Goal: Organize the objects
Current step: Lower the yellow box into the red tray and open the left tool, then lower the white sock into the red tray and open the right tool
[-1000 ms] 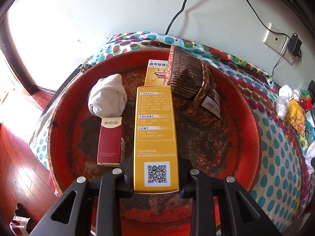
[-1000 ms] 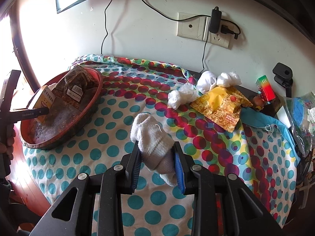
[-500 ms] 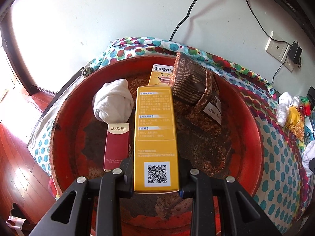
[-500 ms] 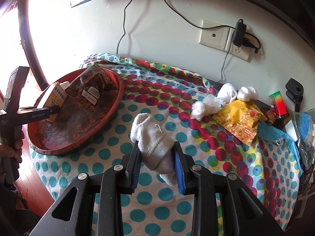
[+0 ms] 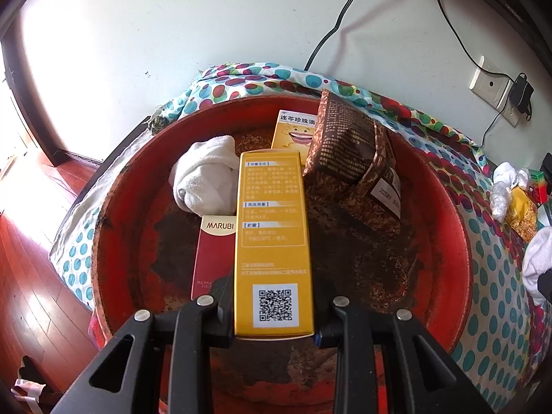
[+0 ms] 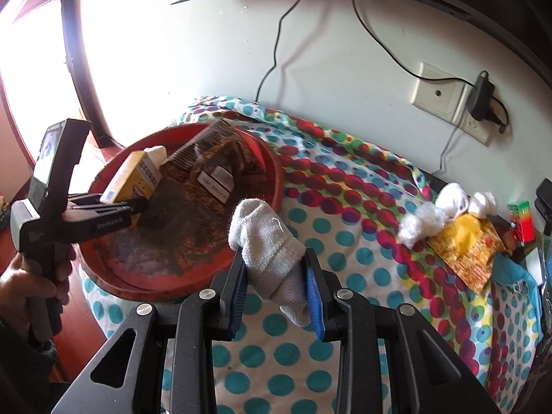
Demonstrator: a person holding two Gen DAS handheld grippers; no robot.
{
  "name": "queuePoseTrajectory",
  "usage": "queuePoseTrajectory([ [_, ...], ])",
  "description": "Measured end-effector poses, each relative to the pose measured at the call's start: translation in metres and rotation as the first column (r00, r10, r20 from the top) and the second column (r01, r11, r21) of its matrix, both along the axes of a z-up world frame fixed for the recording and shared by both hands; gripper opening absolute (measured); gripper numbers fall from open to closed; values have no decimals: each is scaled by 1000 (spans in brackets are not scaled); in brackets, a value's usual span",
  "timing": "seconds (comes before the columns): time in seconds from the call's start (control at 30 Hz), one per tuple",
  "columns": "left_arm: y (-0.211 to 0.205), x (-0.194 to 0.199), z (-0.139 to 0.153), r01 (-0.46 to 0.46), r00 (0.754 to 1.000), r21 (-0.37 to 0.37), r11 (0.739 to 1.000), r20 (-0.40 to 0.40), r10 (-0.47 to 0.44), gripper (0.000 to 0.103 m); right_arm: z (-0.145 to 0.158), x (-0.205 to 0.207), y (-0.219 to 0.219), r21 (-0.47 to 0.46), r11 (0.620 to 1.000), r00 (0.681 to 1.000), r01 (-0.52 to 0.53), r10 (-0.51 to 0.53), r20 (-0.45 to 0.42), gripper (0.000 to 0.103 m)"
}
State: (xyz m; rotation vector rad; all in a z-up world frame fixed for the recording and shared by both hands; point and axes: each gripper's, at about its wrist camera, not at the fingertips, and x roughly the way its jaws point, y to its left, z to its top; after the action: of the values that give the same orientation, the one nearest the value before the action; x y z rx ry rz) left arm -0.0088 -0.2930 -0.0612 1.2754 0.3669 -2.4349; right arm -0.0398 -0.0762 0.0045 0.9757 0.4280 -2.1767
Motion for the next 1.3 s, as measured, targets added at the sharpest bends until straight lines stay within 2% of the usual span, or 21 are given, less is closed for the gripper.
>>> queuePoseTrajectory([
  [0.37,1,1,5,9,1000,-16,1000,-20,-10,32,-9,0,-45,-15,998,997,-68,69,41,29],
  [0.77,-11,12,22,26,998,43,999,-57,-23,47,-25,-5,-87,19,991,989,-129,128,70,29],
  [0.87,-13,16,28,33,998,17,999,-55,-32,49,-31,-5,-97,31,989,987,-143,141,77,29],
  [1.3,-30,28,40,-5,998,25,1000,-70,7,51,-51,-3,-132,65,978,977,-197,190,96,29],
])
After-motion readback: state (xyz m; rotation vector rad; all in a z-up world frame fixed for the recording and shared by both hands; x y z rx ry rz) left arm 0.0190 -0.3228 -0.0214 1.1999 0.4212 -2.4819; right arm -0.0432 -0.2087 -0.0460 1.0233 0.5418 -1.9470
